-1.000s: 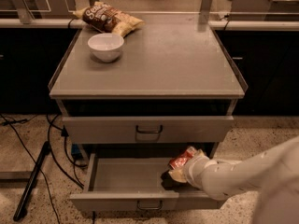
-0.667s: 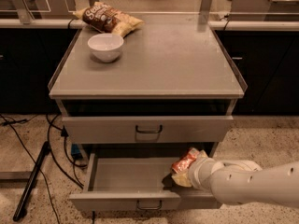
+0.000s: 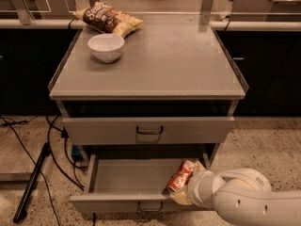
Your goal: Pick coke can from middle drawer and place on counter
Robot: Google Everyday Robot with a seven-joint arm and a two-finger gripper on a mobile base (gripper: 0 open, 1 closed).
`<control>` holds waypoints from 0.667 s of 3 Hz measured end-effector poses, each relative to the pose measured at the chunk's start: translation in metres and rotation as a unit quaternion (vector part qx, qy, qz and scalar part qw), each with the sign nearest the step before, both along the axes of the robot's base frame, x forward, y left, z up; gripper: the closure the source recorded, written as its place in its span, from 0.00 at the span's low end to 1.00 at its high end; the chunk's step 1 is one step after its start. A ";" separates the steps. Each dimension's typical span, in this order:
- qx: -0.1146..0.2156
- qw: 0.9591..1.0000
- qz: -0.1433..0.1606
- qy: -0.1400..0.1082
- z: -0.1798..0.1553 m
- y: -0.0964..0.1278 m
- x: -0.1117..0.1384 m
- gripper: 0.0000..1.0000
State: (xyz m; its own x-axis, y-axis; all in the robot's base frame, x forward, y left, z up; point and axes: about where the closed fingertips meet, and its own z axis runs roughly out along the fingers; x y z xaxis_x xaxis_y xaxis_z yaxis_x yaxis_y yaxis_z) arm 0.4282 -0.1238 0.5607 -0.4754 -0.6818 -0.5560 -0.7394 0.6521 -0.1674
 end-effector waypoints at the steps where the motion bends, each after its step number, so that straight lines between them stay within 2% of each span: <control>1: -0.001 1.000 0.005 -0.002 0.000 0.002 0.000 1.00; 2: -0.006 0.999 0.031 -0.013 0.000 0.010 0.002 1.00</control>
Offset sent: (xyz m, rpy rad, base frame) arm 0.0061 0.0006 0.0088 -0.0153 -0.0347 0.1192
